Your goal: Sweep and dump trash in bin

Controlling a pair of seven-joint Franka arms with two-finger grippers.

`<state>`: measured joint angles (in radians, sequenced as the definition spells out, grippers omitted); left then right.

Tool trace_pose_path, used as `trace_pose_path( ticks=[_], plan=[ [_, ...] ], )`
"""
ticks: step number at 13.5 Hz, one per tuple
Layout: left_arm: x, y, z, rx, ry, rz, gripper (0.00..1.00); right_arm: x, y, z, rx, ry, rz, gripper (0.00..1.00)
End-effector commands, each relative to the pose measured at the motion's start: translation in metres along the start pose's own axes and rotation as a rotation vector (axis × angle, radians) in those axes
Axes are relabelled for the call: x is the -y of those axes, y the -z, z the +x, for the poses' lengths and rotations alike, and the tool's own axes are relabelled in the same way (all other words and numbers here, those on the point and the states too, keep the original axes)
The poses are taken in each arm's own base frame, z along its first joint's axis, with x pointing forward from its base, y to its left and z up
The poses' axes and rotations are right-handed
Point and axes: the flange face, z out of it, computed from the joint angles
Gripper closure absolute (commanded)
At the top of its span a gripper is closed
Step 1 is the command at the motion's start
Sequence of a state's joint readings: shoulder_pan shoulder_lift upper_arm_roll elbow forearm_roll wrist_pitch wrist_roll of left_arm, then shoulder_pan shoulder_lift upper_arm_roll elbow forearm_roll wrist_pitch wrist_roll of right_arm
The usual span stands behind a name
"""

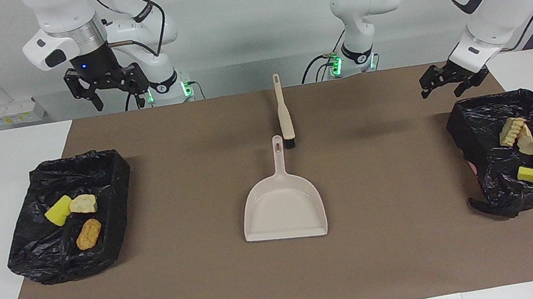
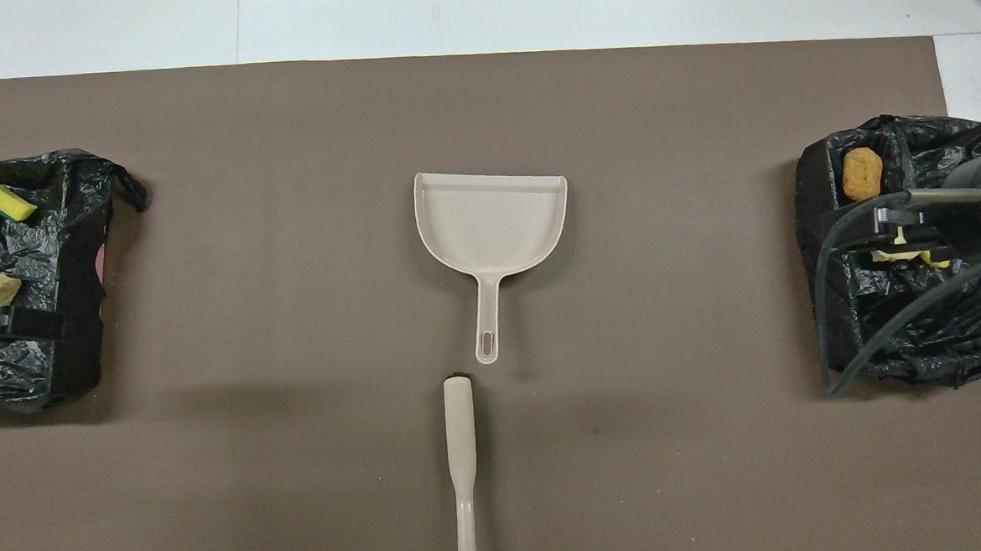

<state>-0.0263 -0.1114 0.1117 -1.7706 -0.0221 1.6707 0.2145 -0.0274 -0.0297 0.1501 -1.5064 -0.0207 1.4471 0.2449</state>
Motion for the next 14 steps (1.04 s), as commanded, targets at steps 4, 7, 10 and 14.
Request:
trace_pose_path(
  ticks=[4,7,10,14],
  plan=[
    [-0.035,0.063,-0.003,-0.023,0.009,0.036,0.00,0.000,-0.002,-0.005,0.009,-0.008,0.010,0.00],
    [-0.043,0.070,-0.007,-0.034,0.020,0.031,0.00,0.001,-0.001,-0.006,0.007,-0.007,0.010,0.00],
    [-0.047,0.073,-0.006,-0.043,0.033,0.030,0.00,0.001,-0.001,-0.006,0.009,-0.005,0.011,0.00],
    [-0.053,0.073,-0.008,-0.044,0.060,0.021,0.00,0.001,-0.001,-0.006,0.009,-0.006,0.011,0.00]
  ],
)
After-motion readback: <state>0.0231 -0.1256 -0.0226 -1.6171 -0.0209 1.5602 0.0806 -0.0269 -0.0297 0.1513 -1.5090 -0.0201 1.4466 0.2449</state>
